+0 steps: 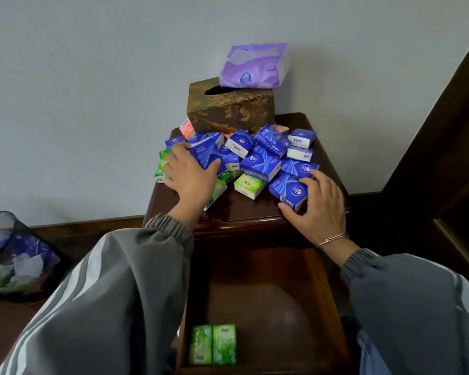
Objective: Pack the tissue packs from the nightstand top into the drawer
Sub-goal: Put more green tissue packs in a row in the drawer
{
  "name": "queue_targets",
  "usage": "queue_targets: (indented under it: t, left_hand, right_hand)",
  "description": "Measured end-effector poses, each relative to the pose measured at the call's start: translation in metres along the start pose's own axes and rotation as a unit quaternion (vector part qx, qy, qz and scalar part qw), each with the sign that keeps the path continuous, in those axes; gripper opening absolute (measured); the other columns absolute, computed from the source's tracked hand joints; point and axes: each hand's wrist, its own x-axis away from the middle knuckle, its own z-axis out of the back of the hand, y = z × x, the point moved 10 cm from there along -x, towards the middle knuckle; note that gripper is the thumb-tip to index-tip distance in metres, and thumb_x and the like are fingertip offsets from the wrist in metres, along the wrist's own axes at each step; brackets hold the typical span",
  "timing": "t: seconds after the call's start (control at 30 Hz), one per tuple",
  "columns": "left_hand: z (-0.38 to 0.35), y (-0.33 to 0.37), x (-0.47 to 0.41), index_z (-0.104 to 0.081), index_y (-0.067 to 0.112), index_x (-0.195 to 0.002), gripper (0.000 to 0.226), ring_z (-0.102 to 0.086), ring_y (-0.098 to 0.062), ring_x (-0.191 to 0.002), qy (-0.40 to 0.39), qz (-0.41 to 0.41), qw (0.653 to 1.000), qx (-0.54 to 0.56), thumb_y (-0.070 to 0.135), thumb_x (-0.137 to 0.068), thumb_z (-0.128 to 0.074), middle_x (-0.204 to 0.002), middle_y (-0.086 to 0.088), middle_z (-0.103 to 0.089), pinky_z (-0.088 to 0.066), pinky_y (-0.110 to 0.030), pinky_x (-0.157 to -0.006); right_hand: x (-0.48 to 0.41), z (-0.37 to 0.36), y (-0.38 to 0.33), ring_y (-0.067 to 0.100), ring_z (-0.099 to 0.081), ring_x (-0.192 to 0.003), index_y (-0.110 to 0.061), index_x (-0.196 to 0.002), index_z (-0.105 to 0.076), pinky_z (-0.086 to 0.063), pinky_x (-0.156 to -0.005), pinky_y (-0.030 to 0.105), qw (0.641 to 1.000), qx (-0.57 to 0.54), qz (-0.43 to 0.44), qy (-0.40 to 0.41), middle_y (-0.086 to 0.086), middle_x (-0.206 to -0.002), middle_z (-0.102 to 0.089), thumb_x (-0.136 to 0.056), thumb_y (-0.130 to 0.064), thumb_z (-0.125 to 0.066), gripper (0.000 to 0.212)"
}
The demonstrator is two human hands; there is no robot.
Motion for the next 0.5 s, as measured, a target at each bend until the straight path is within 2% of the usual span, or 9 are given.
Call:
queue_targets:
  t: [0.07,0.13,0.2,0.27,0.33,0.4,0.47,0.5]
  left_hand:
    - [0.002,0.01,0.01,-0.038,0.011,-0.124,0.058,-0.046,-0.028,-0.121,-0.008,-0.062,0.996,0.063,0.029,-0.081,-0.073,-0.129,-0.009,-0.049,-0.04,-0.049,-0.1]
    - [0.007,0.017,0.022,-0.037,0.011,-0.121,0.052,-0.053,-0.017,-0.116,-0.032,-0.1,0.979,0.174,0.023,-0.084,-0.071,-0.124,-0.006,-0.052,-0.049,-0.046,-0.093]
    - [0.012,0.017,0.035,-0.035,0.017,-0.121,0.048,-0.059,0.003,-0.105,-0.061,-0.093,0.954,0.278,0.021,-0.087,-0.069,-0.115,0.006,-0.054,-0.056,-0.033,-0.086]
    - [0.006,0.011,0.05,-0.035,0.024,-0.121,0.045,-0.062,0.01,-0.093,-0.098,-0.057,0.937,0.331,0.02,-0.089,-0.066,-0.108,0.013,-0.056,-0.056,-0.022,-0.079]
    - [-0.014,0.001,0.069,-0.041,0.022,-0.122,0.039,-0.065,-0.002,-0.093,-0.161,0.019,0.916,0.368,0.016,-0.091,-0.063,-0.111,0.002,-0.063,-0.056,-0.029,-0.084]
    - [-0.04,-0.003,0.097,-0.045,0.016,-0.123,0.031,-0.065,-0.015,-0.098,-0.247,0.106,0.871,0.412,0.012,-0.094,-0.056,-0.119,-0.006,-0.064,-0.054,-0.037,-0.085]
    - [-0.055,-0.002,0.124,-0.05,0.012,-0.124,0.026,-0.067,-0.019,-0.096,-0.312,0.176,0.815,0.456,0.017,-0.099,-0.047,-0.119,-0.009,-0.065,-0.056,-0.04,-0.081]
    - [-0.058,0.0,0.135,-0.054,0.011,-0.124,0.03,-0.069,-0.022,-0.095,-0.333,0.211,0.771,0.5,0.023,-0.1,-0.042,-0.117,-0.011,-0.067,-0.058,-0.042,-0.081]
  right_hand:
    - [0.0,0.006,0.0,0.031,-0.052,-0.113,-0.01,-0.11,-0.061,-0.04,-0.095,0.041,1.0,-0.024,0.01,0.012,0.012,-0.123,-0.054,-0.067,-0.059,-0.065,0.066]
    - [0.001,0.013,0.001,0.032,-0.053,-0.108,-0.007,-0.107,-0.063,-0.042,-0.092,0.042,0.998,-0.062,0.003,0.019,0.013,-0.116,-0.056,-0.065,-0.05,-0.076,0.062]
    - [0.006,0.025,0.004,0.032,-0.053,-0.105,-0.005,-0.106,-0.063,-0.042,-0.09,0.042,0.993,-0.109,-0.026,0.04,0.014,-0.112,-0.057,-0.065,-0.043,-0.08,0.058]
    - [0.017,0.043,0.0,0.029,-0.054,-0.102,-0.004,-0.105,-0.061,-0.043,-0.088,0.04,0.98,-0.174,-0.046,0.081,0.012,-0.108,-0.057,-0.067,-0.041,-0.078,0.056]
    - [0.026,0.06,-0.021,0.025,-0.057,-0.099,-0.005,-0.109,-0.059,-0.047,-0.087,0.038,0.96,-0.257,-0.042,0.103,0.009,-0.106,-0.061,-0.07,-0.043,-0.071,0.056]
    - [0.031,0.069,-0.053,0.021,-0.061,-0.101,-0.004,-0.115,-0.059,-0.048,-0.089,0.034,0.951,-0.294,-0.014,0.092,0.008,-0.109,-0.064,-0.073,-0.042,-0.069,0.057]
    - [0.034,0.07,-0.08,0.024,-0.062,-0.103,-0.006,-0.119,-0.059,-0.05,-0.089,0.039,0.959,-0.278,0.0,0.057,0.009,-0.111,-0.065,-0.074,-0.038,-0.072,0.057]
    - [0.035,0.067,-0.088,0.026,-0.062,-0.103,-0.007,-0.121,-0.058,-0.05,-0.088,0.043,0.965,-0.262,-0.011,0.031,0.009,-0.111,-0.065,-0.074,-0.038,-0.073,0.058]
